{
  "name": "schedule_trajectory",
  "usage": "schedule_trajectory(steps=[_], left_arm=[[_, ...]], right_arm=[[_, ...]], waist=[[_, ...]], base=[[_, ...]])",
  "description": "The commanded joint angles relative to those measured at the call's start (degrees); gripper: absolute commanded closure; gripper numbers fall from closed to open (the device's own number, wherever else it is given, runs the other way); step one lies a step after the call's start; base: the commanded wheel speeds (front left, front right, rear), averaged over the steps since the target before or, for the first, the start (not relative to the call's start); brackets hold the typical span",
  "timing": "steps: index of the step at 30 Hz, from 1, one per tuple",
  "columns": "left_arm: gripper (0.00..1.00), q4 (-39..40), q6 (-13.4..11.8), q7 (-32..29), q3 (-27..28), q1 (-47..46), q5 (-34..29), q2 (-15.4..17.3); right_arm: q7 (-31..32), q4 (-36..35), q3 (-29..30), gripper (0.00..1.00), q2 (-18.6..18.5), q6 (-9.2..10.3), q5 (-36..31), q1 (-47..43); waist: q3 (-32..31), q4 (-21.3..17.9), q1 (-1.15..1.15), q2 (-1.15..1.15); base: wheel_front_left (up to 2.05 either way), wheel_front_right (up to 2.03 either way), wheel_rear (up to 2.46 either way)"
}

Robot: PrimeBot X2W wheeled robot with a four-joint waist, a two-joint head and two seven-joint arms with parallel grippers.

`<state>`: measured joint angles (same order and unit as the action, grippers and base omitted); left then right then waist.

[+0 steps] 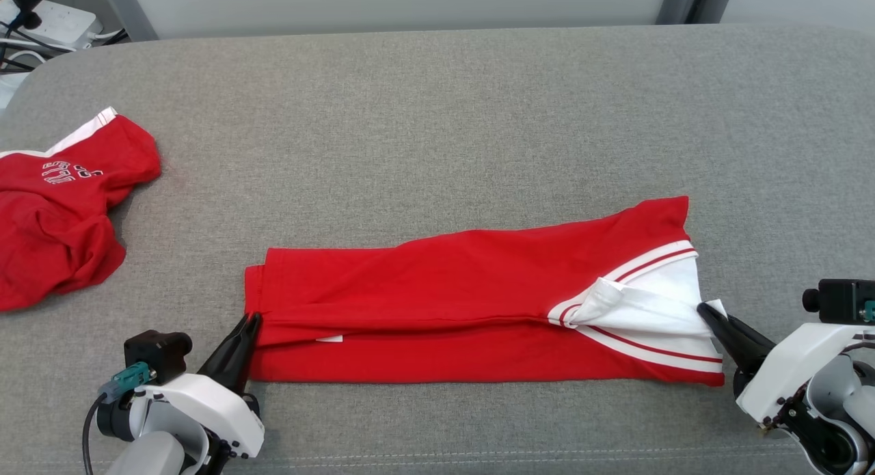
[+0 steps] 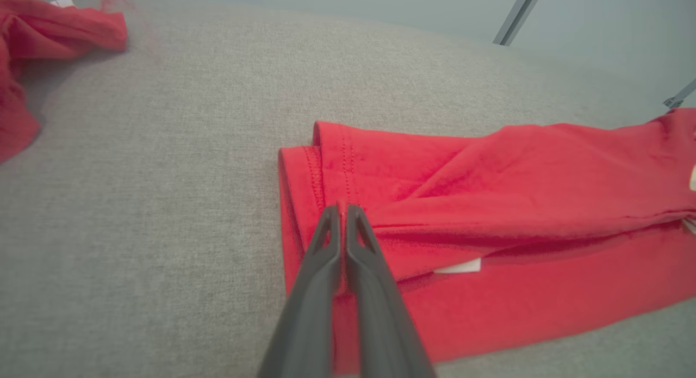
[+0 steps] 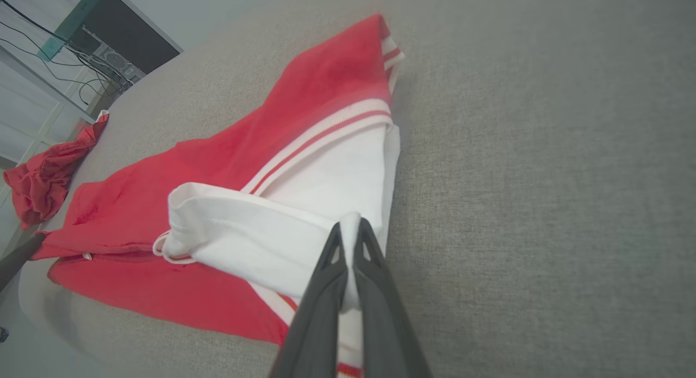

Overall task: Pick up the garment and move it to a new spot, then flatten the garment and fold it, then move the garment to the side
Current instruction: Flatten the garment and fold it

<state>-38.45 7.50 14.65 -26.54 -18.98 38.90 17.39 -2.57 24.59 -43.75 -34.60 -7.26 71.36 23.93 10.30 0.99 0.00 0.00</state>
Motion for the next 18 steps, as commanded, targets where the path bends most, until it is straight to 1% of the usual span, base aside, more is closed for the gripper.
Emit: schedule_trajectory(steps=[1,3,5,11,13,18], left_arm=[[0.0,0.4,0.0,0.3,2.0,-0.9,-0.3,1.9],[0.0,0.2,0.0,0.3,2.2,-0.9,-0.7,1.9],[0.0,0.5,-0.1,0.3,3.8,-0.8,-1.9,1.8],[0.0,5.1,-2.2,0.3,9.9,1.9,-7.1,0.6],[0.0,6.5,-2.5,0.3,11.6,2.9,-8.7,-0.2],[0.0,8.8,-2.1,0.3,14.8,4.9,-11.6,-2.5]], right_arm=[[-1.0,-0.6,-0.2,0.0,-1.5,-0.23,0.6,-1.5],[-1.7,-0.5,0.2,0.0,-1.4,-0.23,0.7,-1.5],[-3.3,-0.2,1.1,0.0,-1.6,-0.23,0.8,-1.6],[-8.1,1.5,3.7,0.0,-1.4,-0.23,0.6,-1.9],[-8.9,3.1,3.8,0.0,-0.4,-0.23,-0.1,-1.7],[-9.9,7.4,3.4,0.0,3.6,-0.23,-1.0,-0.5]], waist=[[-0.1,-0.1,0.0,0.0],[-0.1,-0.1,0.0,0.0],[-0.3,0.0,0.0,0.0],[-0.9,0.5,0.0,0.0],[-1.1,0.8,0.0,0.0],[-0.8,2.1,0.0,0.0]], base=[[0.0,0.0,0.0],[0.0,0.0,0.0],[0.0,0.0,0.0],[0.0,0.0,0.0],[0.0,0.0,0.0],[0.0,0.0,0.0]])
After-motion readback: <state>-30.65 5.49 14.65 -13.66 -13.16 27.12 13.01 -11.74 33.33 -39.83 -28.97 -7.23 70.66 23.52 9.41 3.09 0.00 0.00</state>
